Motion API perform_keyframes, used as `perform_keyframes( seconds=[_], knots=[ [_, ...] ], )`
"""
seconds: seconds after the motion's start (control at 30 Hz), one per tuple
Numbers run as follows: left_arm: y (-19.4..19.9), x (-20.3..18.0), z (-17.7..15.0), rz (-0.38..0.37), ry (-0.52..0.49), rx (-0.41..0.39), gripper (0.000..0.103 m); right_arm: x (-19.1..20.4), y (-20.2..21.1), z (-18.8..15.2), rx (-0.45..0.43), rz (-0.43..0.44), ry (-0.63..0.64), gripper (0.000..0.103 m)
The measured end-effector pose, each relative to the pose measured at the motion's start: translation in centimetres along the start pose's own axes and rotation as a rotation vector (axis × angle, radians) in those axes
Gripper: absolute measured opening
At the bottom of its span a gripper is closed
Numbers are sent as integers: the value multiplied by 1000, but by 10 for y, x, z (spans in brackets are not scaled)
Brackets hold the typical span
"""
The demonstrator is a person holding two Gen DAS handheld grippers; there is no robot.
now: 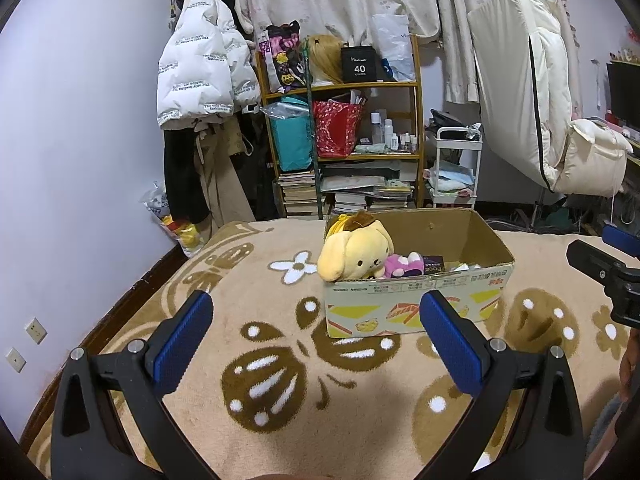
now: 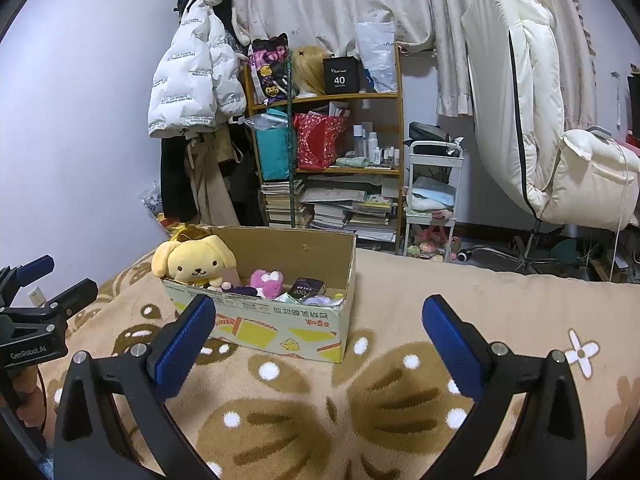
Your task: Organize soft objects
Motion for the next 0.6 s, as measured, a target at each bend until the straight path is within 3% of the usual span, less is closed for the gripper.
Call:
perform_keyframes(
  seconds=[0.6],
  knots=[
    [-1,-5,-1,-1,-8,5,102,-4,-2,-6,0,-5,-17,103]
  ],
)
Point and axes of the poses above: each gripper's, at about its wrist camera, not at the fingertips, and y roughly against the way its jaws point, x to its left, z to its top, the point moved 2 cm from there along -y, roughly the way its jaws point, and after that the axes turned 8 degrees about x, right-handed, at the moved point
